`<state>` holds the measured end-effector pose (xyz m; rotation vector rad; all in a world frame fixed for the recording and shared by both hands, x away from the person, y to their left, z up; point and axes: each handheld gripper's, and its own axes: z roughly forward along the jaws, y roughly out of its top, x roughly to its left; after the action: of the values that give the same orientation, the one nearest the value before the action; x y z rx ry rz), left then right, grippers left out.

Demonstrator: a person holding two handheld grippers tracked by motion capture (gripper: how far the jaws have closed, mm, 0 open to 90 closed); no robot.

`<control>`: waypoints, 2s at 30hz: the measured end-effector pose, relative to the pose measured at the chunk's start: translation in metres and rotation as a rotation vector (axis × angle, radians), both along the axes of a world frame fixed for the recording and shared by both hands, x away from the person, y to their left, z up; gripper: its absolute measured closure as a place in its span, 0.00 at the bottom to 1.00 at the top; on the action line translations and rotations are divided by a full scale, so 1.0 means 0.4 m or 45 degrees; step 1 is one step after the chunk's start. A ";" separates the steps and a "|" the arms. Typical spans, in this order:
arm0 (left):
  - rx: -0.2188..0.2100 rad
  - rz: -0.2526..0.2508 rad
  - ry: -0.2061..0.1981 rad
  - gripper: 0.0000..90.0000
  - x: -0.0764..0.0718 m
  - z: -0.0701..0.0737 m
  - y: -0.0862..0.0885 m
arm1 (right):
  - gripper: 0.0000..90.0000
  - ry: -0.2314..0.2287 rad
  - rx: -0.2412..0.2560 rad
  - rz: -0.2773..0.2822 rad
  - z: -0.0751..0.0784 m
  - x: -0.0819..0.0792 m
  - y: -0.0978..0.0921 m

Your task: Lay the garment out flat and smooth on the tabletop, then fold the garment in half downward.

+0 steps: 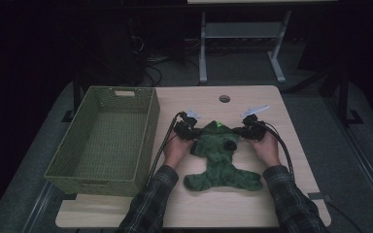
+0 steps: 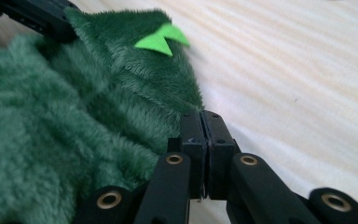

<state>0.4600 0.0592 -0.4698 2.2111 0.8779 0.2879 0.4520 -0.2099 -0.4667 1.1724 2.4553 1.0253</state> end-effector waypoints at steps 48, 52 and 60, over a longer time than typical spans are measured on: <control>-0.162 -0.131 -0.006 0.21 -0.379 0.074 0.127 | 0.56 -0.065 0.213 0.153 0.153 -0.256 0.035; -0.119 -0.150 -0.027 0.17 -0.428 0.055 0.139 | 0.63 -0.064 0.213 0.198 0.141 -0.285 0.064; -0.069 -0.171 -0.017 0.14 -0.493 0.025 0.155 | 0.74 -0.057 0.224 0.316 0.125 -0.337 0.140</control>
<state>0.2627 0.1212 -0.4597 2.2031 0.7178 0.2119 0.3171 -0.1540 -0.4167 0.8938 2.5639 1.3446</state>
